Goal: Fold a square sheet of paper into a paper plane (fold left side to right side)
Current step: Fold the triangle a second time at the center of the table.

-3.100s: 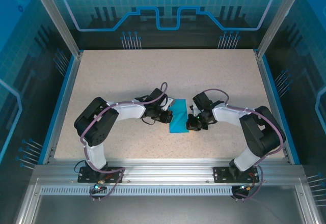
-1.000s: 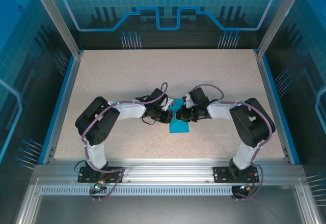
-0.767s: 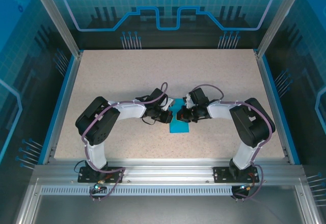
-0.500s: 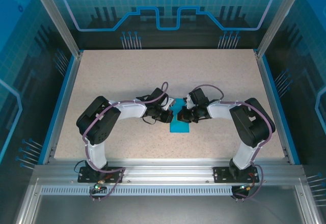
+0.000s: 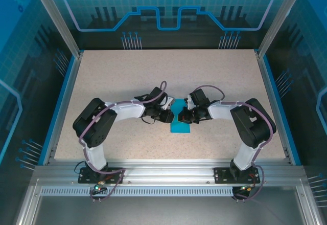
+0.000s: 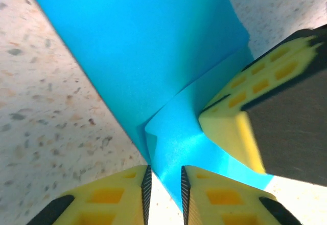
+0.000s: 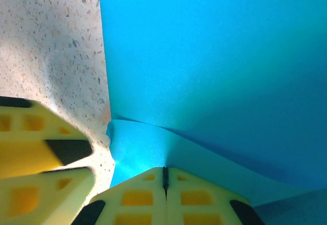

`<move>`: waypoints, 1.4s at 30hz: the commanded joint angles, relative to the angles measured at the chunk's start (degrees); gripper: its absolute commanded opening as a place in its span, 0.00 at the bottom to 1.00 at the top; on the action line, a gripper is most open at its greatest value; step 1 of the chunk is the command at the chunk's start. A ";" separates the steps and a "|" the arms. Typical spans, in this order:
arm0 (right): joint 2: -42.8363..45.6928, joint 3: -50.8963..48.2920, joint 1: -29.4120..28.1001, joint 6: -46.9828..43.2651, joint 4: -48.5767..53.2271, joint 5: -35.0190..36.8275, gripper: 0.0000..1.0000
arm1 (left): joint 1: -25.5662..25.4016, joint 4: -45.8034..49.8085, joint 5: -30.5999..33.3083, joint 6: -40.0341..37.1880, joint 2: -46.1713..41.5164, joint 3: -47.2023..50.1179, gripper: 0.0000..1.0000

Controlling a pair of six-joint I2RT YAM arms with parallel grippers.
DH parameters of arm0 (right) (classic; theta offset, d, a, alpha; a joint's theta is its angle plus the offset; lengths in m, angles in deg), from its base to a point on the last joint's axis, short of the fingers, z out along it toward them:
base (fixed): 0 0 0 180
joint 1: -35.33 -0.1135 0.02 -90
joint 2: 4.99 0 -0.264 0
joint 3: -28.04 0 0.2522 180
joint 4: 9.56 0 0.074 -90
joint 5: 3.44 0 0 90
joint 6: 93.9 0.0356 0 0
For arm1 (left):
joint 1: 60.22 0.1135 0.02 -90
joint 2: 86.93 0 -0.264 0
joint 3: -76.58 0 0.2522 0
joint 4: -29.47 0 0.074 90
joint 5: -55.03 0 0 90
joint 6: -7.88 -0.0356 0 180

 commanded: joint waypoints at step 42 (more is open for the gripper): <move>-0.52 -0.57 -0.84 -1.79 6.12 2.86 0.00 | -1.38 2.74 -14.83 -2.73 4.81 0.85 0.25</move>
